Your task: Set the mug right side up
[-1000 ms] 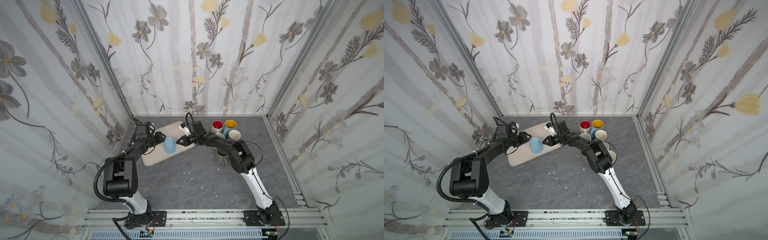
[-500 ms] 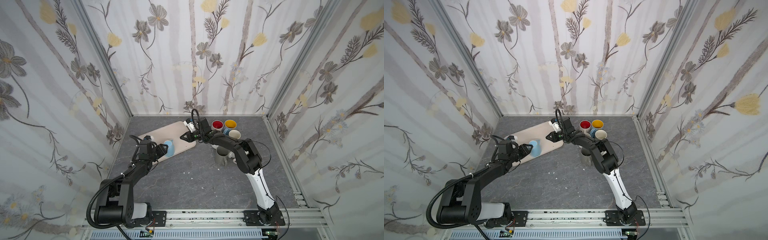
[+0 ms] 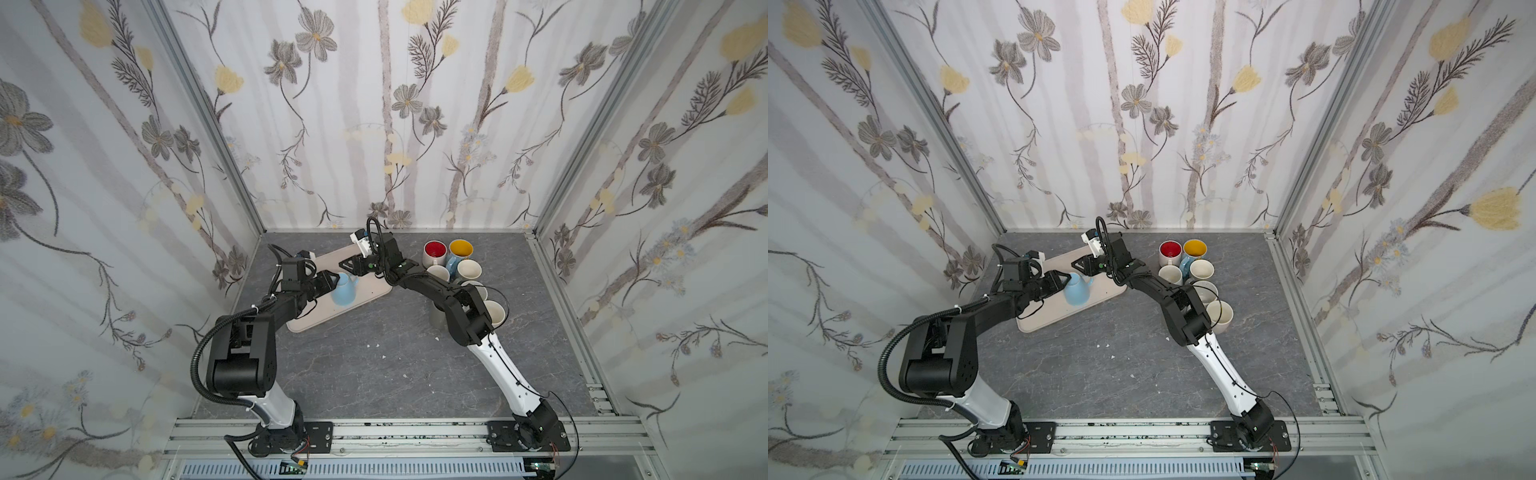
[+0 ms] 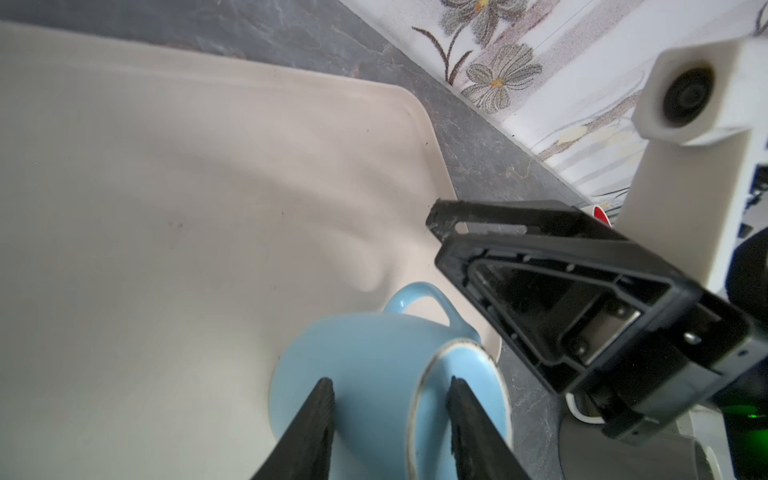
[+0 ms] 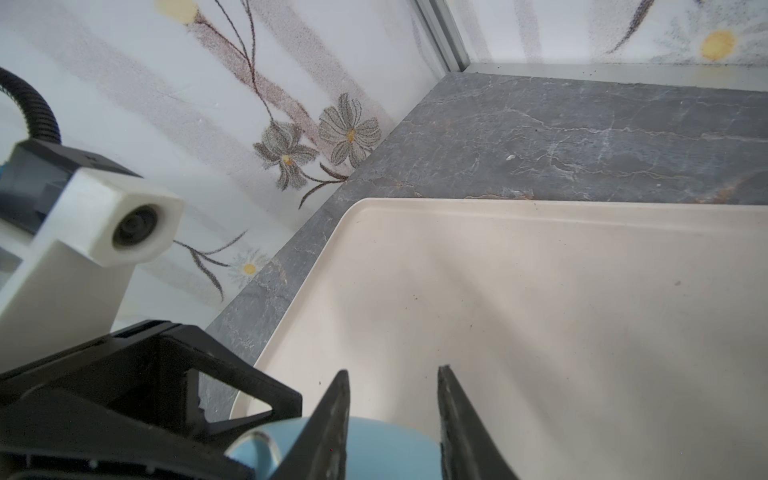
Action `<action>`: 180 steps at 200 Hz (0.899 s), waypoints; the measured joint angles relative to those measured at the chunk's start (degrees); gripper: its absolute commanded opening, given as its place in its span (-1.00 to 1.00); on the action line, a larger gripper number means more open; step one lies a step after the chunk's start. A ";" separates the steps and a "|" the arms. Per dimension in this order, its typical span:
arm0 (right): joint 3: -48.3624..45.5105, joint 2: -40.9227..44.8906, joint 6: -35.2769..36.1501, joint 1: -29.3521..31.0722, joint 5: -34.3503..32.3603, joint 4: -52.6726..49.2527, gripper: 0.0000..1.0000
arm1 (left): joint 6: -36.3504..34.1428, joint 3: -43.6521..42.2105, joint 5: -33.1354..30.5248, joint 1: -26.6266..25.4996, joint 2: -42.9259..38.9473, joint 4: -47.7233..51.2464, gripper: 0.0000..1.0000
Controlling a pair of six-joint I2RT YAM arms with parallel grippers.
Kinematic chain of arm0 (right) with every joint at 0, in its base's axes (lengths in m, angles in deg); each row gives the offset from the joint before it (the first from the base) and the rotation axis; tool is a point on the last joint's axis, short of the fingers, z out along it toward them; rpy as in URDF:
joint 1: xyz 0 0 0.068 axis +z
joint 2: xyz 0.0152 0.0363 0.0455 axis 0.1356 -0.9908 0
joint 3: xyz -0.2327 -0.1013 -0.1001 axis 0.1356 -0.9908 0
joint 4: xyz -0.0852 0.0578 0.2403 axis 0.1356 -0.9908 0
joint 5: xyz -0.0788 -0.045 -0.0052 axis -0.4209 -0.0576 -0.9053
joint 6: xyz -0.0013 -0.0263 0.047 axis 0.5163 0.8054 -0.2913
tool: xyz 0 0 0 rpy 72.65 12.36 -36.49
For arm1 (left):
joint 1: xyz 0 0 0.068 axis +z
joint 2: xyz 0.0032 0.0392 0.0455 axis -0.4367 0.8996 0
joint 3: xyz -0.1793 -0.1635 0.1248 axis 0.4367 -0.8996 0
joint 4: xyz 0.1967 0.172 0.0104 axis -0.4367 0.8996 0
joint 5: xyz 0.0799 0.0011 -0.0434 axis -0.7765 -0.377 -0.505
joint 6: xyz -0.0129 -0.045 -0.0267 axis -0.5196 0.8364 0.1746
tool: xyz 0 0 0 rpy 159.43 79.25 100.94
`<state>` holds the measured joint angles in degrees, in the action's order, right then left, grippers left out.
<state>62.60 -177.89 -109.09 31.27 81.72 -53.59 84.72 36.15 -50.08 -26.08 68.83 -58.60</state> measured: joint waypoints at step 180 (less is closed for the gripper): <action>-28.04 17.22 6.25 -0.26 0.24 -6.32 -0.46 | -4.48 17.00 0.66 -1.20 9.01 8.94 0.21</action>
<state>34.55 -160.67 -102.84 31.01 81.96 -59.91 80.24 53.15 -49.42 -27.28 77.84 -49.66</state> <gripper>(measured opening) 0.269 0.594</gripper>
